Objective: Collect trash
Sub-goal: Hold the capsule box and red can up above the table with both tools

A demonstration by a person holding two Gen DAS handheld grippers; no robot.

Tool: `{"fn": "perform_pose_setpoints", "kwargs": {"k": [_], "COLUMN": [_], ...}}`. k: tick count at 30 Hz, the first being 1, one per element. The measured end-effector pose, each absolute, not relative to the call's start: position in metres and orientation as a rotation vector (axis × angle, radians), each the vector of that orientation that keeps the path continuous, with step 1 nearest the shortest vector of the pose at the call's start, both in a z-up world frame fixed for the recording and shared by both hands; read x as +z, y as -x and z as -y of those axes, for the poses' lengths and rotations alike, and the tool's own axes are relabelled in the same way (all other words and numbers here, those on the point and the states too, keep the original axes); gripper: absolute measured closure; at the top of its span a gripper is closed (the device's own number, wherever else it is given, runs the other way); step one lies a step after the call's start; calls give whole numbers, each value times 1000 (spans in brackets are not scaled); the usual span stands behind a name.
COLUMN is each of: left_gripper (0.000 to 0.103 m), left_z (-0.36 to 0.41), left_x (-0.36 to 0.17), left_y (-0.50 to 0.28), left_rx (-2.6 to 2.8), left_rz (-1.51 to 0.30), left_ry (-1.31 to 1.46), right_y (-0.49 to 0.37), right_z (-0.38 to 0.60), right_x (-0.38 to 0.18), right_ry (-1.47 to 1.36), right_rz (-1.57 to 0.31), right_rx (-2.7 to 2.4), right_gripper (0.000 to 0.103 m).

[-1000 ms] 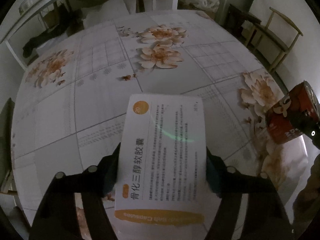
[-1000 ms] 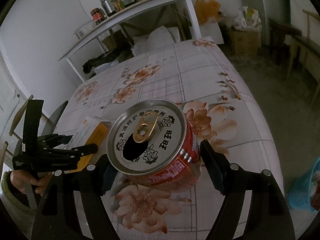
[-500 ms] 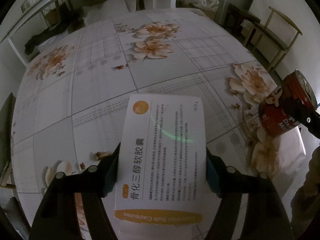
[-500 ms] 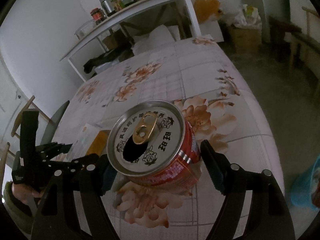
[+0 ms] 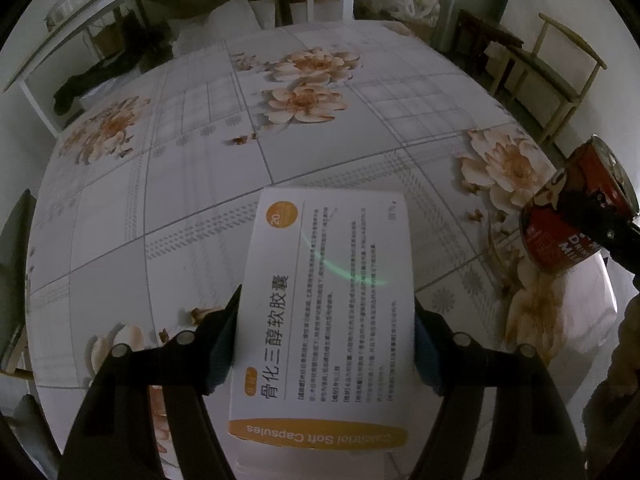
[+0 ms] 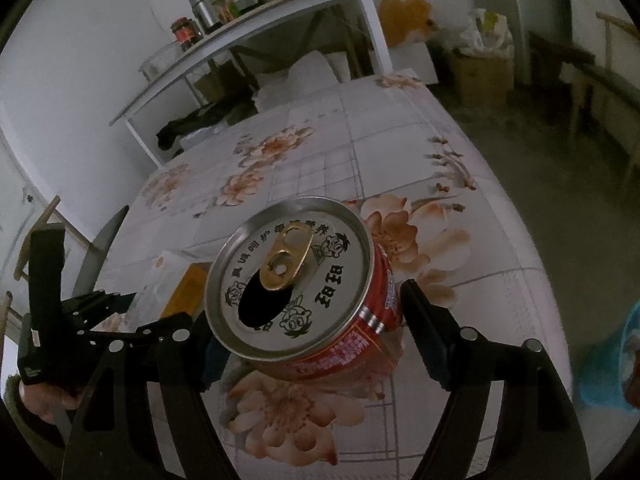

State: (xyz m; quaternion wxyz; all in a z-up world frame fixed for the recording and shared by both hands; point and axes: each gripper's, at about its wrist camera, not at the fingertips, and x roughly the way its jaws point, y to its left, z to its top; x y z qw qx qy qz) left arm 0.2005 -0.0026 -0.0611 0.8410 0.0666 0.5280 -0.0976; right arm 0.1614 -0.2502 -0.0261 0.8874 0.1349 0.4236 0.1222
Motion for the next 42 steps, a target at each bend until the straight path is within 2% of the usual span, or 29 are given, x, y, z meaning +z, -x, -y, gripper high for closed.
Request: {"fn": "perform_pose_setpoints", "kwargs": {"k": [42], "left_gripper": [33], "left_z": [15], "left_x": [-24], "left_y": [-187], "left_rx": [-214], "left_rz": [-977], "left_ry": [-204], "right_y": [-149], "right_z": [241], "right_x": [-10], "right_ry": [-266], "right_rz": [-844], "right_rx": [268], "right_gripper": [33]}}
